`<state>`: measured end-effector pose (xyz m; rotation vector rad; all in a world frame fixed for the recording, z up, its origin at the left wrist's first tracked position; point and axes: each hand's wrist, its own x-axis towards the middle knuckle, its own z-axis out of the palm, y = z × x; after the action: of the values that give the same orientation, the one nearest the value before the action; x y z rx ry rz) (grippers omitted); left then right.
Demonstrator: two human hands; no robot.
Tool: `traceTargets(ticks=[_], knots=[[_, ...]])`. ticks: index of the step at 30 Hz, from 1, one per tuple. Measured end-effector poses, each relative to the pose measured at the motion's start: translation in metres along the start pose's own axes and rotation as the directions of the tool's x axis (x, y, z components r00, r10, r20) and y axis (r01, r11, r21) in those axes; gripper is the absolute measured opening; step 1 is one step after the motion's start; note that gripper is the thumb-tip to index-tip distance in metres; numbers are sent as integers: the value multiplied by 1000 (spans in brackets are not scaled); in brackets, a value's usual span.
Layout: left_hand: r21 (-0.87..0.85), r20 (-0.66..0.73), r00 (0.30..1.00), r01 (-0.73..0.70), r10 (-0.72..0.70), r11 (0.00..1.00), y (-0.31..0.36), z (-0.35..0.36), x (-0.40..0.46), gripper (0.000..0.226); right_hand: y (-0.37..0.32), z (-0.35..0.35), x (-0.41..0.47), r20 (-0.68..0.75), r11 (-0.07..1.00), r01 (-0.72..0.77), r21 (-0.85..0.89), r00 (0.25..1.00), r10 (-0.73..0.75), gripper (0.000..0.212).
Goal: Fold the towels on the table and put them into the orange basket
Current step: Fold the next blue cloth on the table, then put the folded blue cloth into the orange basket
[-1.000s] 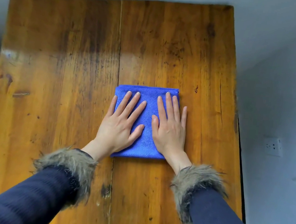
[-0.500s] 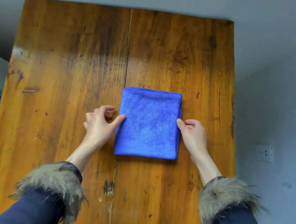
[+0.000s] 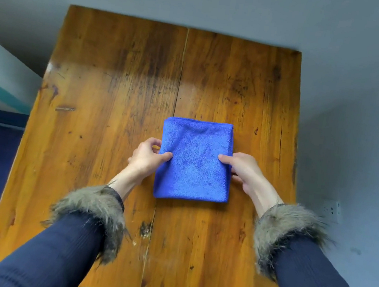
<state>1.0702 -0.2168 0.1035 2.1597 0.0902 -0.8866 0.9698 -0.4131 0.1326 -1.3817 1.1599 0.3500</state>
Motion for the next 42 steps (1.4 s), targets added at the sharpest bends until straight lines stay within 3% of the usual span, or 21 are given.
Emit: traceTargets(ticks=[4,7,14,19,25,34,42], knots=[[-305,121,991,85,-50,949,-20,-33,-35,17,-6,21,-28,131,998,39,-46,991,-32,15],[-447,120,990,125,-79,886,-43,-70,-70,18,-18,53,-53,234,990,85,-116,971,-56,25],[-606,-86,985,68,-150,793,-105,-167,-136,16,-45,162,-112,426,941,235,-242,898,-115,17],[-682,-263,939,-18,-223,731,-163,-242,-184,15,-54,263,-163,529,881,359,-307,834,-155,13],[-759,-368,886,-112,-281,641,-248,-338,-243,13,-57,399,-233,636,786,483,-385,756,-154,16],[-800,-516,697,-183,-498,572,-409,-471,-307,14,-12,637,-323,759,681,587,-438,647,-69,16],[-907,-329,500,69,-801,416,-551,-477,-289,25,94,788,-313,729,512,587,-627,675,118,17]])
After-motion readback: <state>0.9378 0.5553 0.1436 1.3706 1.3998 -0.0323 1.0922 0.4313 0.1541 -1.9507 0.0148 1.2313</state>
